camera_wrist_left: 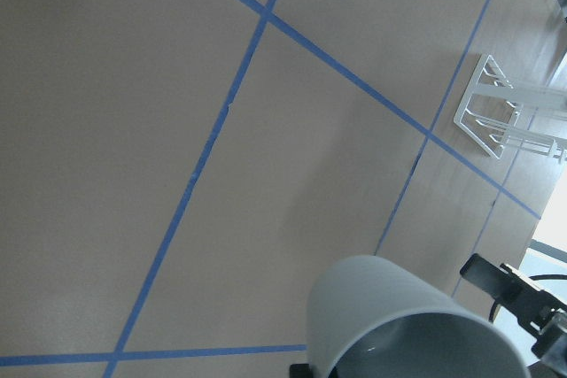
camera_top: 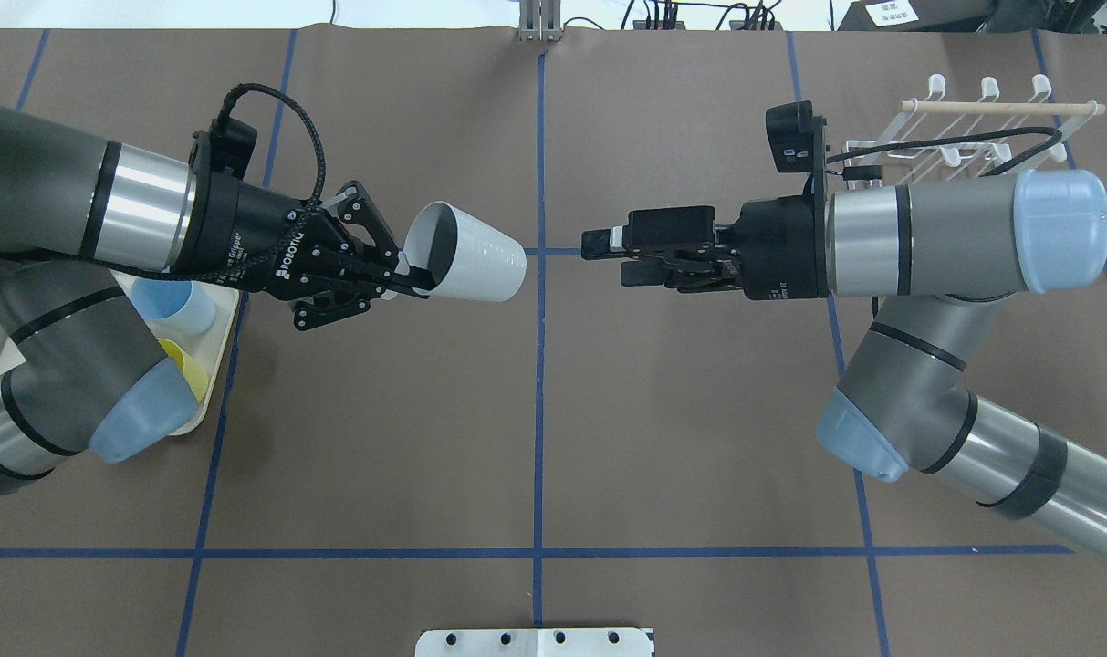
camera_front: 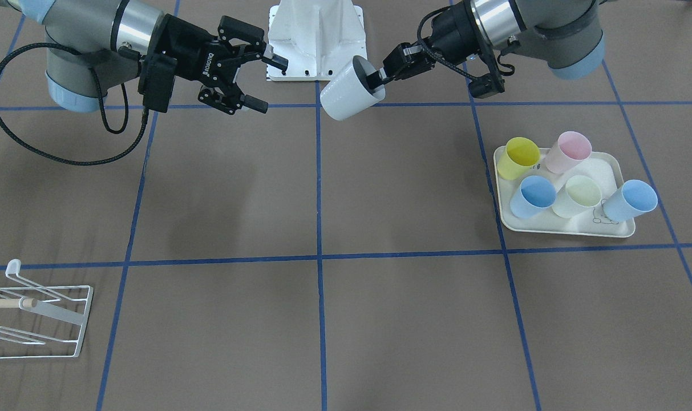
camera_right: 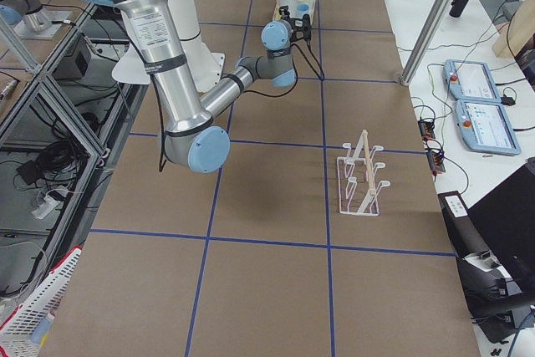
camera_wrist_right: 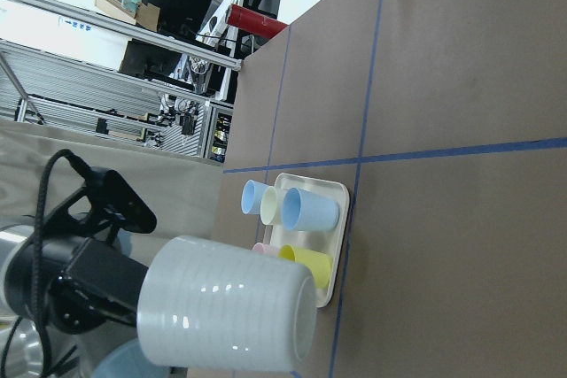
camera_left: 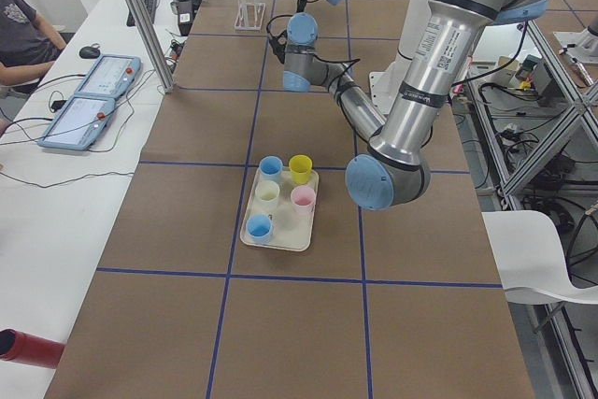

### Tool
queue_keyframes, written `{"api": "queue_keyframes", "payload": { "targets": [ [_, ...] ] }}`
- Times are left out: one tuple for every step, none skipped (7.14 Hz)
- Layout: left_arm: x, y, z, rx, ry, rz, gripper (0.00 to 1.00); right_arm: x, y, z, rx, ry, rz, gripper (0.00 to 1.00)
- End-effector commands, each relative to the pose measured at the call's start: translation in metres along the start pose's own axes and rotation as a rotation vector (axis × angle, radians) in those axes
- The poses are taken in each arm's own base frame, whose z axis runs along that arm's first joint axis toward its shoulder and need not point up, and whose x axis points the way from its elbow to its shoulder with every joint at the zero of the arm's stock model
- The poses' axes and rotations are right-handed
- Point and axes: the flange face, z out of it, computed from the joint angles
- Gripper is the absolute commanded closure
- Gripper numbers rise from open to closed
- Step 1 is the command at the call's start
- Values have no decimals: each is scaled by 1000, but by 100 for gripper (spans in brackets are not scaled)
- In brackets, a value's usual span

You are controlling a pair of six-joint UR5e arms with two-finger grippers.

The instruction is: Transfer IKEA cup to right arm and place on rack

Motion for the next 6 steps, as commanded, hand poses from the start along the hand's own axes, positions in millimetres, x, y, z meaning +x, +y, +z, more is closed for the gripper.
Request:
{"api": "queue_keyframes", "payload": {
  "targets": [
    [-8,-3,-9,-88,154,-116,100,-26,21,18,39,-176,105,4],
    [-8,5,-18,-150,205,-151,100,-29,33,27,54,-223,122,4],
    [-7,8,-25,-185,266,-178,100,-30,36,29,52,-233,130,5],
    [-9,12,-30,-216,286,-209,100,-36,36,28,48,-254,166,7],
    [-10,14,-33,-243,295,-234,100,-39,34,29,62,-266,181,7],
    [-10,16,-31,-250,294,-240,100,-42,32,30,77,-276,182,6]
  ]
}}
